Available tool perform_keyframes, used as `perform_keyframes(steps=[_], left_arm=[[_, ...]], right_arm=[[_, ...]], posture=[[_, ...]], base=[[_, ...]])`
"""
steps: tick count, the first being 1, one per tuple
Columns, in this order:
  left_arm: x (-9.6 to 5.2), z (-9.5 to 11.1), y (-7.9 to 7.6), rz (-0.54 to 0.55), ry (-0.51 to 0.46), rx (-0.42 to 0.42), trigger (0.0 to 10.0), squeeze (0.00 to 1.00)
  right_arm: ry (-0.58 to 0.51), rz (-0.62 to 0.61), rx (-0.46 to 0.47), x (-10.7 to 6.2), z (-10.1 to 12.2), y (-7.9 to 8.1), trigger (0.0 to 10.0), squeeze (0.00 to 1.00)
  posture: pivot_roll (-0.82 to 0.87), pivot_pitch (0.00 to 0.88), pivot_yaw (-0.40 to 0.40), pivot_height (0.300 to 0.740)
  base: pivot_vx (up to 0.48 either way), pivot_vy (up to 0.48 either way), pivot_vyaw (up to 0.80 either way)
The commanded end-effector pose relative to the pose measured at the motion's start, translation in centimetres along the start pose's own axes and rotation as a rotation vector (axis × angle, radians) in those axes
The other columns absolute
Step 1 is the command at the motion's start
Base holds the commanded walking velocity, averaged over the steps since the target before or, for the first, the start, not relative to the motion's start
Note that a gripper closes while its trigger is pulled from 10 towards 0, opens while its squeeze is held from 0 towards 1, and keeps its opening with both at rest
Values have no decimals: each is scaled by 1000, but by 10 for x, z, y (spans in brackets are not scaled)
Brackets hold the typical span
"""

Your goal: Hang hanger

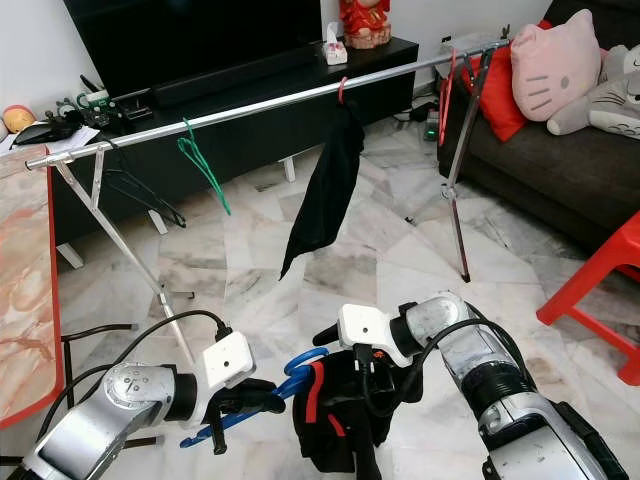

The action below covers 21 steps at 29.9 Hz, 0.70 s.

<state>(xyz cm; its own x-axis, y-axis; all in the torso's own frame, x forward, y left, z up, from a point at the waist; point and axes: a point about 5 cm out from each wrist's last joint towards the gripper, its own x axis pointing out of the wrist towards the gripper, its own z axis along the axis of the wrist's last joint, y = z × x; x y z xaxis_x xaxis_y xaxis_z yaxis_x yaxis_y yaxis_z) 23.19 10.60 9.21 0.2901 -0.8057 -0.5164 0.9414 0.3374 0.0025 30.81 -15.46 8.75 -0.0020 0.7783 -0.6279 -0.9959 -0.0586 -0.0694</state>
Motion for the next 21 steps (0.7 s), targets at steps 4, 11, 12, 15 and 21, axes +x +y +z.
perform_keyframes(steps=[4,11,12,15,21], left_arm=[[-2,11,2,8,-25,36,10000,0],[-2,11,2,7,-25,38,10000,0],[-2,11,2,7,-24,38,10000,0],[-2,12,1,5,-25,39,10000,0],[-1,12,1,3,-26,39,10000,0]], right_arm=[[13,-12,-26,-1,4,-5,0,0],[31,-1,-26,0,2,-5,0,0],[34,0,-27,0,2,-4,0,0],[36,-7,-27,1,1,-5,0,0],[33,-11,-27,2,2,-6,0,0]], posture=[[-111,0,81,740],[-111,0,83,740],[-111,0,83,740],[-111,0,83,740],[-109,0,83,740]], base=[[0,0,0],[0,0,0],[0,0,0],[0,0,0],[0,0,0]])
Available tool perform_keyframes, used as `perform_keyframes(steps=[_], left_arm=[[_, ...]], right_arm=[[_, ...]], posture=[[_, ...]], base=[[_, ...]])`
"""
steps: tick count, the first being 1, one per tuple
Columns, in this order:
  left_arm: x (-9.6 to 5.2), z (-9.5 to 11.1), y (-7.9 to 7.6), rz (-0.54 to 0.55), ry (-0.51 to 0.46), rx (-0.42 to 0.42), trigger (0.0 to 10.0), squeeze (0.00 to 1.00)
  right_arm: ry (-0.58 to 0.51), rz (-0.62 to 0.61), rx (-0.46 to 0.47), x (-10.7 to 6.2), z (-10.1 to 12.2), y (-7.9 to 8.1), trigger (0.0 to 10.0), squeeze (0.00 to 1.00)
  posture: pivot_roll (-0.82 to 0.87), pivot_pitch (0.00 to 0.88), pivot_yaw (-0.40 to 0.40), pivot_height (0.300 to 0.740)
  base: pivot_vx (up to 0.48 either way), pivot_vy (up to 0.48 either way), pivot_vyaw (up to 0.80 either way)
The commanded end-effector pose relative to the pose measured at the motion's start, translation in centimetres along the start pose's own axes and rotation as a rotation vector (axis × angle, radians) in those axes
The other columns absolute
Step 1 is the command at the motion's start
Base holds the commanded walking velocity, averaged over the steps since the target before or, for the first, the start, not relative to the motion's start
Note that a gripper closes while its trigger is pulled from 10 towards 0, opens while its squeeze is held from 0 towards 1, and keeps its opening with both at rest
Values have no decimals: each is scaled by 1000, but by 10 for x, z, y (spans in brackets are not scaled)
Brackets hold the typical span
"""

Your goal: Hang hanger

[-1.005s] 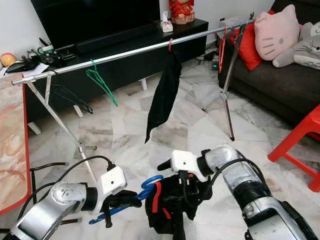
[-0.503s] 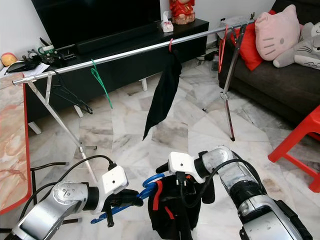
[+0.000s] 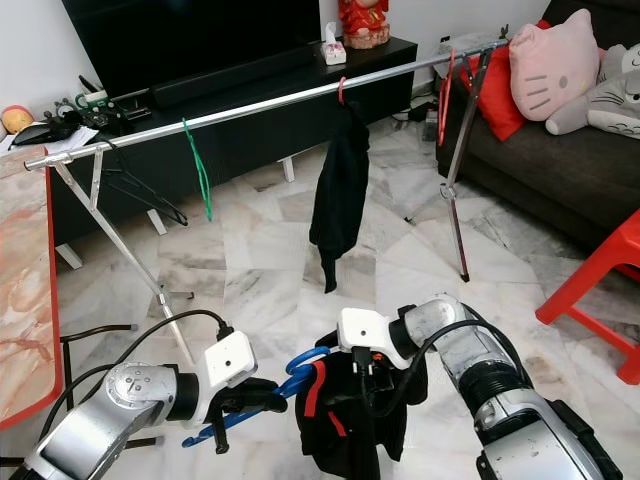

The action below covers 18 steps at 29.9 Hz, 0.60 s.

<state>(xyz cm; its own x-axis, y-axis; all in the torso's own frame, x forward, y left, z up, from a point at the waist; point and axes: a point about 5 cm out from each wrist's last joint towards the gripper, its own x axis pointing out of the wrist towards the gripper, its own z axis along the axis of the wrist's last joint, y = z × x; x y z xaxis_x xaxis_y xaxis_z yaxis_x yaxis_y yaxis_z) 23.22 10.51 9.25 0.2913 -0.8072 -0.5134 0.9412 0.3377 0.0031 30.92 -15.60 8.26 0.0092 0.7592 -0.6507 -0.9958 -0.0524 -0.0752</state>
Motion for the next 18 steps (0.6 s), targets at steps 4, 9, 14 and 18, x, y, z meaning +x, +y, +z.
perform_keyframes(steps=[4,9,14,18], left_arm=[[-1,11,0,-1,-18,41,10000,0],[0,10,0,-4,-12,46,10000,0],[0,10,-1,-5,-11,47,10000,0],[0,10,-1,-4,-9,47,10000,0]], right_arm=[[-1,-10,-25,1,7,-6,0,0],[-4,-16,-24,2,8,-6,0,0],[-3,-15,-26,2,8,-6,0,0],[-1,-17,-26,4,8,-7,0,0]], posture=[[-110,0,84,740],[-110,0,84,740],[-108,0,84,740],[-106,0,82,740]], base=[[0,0,0],[0,0,0],[0,0,0],[0,0,0]])
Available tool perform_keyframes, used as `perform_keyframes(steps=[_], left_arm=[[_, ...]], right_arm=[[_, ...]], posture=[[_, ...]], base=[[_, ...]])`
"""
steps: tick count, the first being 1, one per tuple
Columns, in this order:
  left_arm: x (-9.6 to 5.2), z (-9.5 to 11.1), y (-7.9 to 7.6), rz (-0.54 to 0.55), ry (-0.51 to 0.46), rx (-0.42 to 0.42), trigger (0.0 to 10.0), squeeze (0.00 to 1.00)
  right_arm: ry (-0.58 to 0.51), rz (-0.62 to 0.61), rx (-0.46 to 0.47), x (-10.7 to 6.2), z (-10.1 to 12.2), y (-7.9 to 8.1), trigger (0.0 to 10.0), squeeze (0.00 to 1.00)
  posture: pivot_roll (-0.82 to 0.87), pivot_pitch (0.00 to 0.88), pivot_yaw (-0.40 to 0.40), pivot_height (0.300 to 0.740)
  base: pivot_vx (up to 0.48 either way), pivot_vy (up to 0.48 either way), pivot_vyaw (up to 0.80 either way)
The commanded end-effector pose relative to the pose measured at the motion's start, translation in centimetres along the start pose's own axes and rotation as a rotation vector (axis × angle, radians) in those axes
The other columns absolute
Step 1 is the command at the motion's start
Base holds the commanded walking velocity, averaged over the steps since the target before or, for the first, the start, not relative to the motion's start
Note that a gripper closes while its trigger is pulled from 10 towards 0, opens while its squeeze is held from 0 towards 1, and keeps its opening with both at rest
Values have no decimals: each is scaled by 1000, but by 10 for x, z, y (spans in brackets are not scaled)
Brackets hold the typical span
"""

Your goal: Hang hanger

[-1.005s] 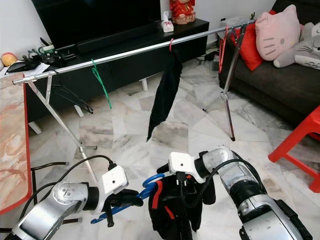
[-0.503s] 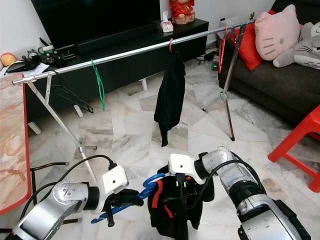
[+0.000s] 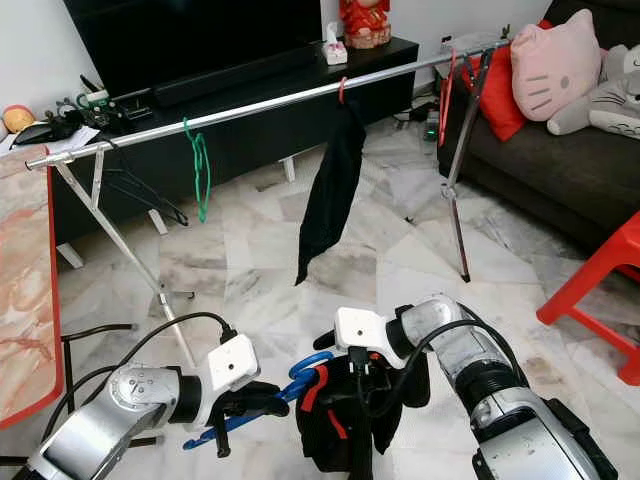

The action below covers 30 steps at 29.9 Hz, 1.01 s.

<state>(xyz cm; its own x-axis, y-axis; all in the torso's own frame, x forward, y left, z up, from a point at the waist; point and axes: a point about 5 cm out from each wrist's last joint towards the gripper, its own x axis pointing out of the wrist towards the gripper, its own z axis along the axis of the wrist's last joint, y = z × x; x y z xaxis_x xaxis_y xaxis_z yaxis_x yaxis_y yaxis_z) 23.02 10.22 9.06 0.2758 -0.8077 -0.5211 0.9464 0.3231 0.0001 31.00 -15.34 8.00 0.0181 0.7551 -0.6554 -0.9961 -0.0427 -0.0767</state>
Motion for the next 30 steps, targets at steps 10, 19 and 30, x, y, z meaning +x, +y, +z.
perform_keyframes(steps=[10,19,30], left_arm=[[-2,10,2,11,-18,41,10000,0],[-2,9,1,7,-11,45,10000,0],[2,8,0,-3,-5,50,10000,0]], right_arm=[[3,-9,-33,1,8,-6,0,0],[55,-1,-141,-4,11,-7,10000,0],[63,7,-204,-15,18,-12,10000,0]], posture=[[-107,0,82,740],[-110,0,84,740],[-122,0,87,740]], base=[[0,0,0],[0,0,0],[0,0,0]])
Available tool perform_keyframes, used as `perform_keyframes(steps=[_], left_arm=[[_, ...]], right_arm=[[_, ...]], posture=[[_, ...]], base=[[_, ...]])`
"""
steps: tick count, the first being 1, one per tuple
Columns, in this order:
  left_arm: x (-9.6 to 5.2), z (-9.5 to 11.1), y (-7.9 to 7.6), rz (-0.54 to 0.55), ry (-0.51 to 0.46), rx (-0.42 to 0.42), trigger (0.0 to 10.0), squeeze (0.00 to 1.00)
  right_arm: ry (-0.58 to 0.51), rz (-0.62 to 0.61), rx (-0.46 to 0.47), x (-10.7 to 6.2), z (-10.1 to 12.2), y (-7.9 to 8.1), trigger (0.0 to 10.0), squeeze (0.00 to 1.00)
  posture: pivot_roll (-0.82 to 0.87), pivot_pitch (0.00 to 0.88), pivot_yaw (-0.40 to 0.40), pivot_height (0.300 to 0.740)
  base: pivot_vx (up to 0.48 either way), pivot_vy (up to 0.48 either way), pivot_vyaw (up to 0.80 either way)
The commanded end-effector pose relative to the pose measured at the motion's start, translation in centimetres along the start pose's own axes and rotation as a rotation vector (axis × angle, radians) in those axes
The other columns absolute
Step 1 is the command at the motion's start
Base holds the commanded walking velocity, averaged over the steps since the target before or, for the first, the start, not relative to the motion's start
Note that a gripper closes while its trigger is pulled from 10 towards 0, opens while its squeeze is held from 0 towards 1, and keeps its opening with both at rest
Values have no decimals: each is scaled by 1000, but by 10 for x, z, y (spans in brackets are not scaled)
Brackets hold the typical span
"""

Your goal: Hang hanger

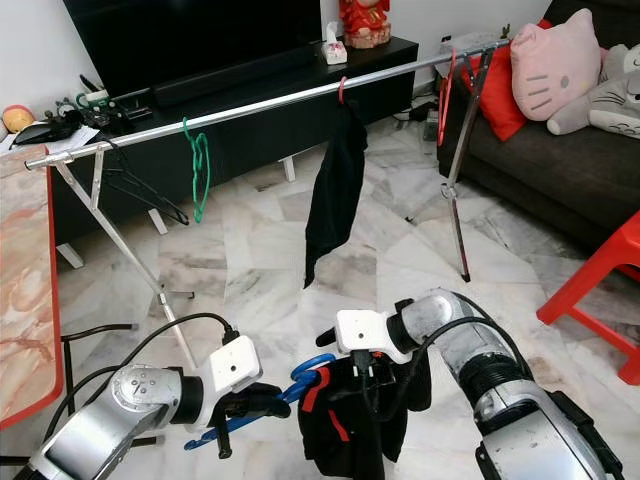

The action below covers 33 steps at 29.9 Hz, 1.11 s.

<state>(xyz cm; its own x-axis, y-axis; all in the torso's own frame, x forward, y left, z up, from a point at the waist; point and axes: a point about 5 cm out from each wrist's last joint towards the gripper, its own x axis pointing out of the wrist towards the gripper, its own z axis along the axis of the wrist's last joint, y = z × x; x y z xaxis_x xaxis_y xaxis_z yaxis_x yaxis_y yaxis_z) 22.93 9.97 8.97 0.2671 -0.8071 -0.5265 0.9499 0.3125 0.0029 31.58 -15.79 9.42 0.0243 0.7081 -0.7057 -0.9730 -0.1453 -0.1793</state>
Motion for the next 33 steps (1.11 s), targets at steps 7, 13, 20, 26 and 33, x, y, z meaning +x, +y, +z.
perform_keyframes(steps=[7,13,20,26,33], left_arm=[[1,8,1,3,-8,46,10000,0],[1,8,1,2,-7,48,10000,0],[1,8,0,1,-8,46,10000,0],[1,8,1,5,-8,45,10000,0],[1,8,1,8,-7,45,10000,0]], right_arm=[[-20,11,-46,-1,10,-5,0,0],[-19,27,-33,2,9,-3,0,0],[-15,90,22,8,2,6,0,0],[-21,96,32,10,2,7,0,0],[-21,98,36,10,3,7,0,0]], posture=[[-123,0,87,740],[-121,0,86,740],[-115,0,81,740],[-115,0,81,740],[-113,0,80,740]], base=[[0,0,0],[0,0,0],[0,0,0],[0,0,0],[0,0,0]])
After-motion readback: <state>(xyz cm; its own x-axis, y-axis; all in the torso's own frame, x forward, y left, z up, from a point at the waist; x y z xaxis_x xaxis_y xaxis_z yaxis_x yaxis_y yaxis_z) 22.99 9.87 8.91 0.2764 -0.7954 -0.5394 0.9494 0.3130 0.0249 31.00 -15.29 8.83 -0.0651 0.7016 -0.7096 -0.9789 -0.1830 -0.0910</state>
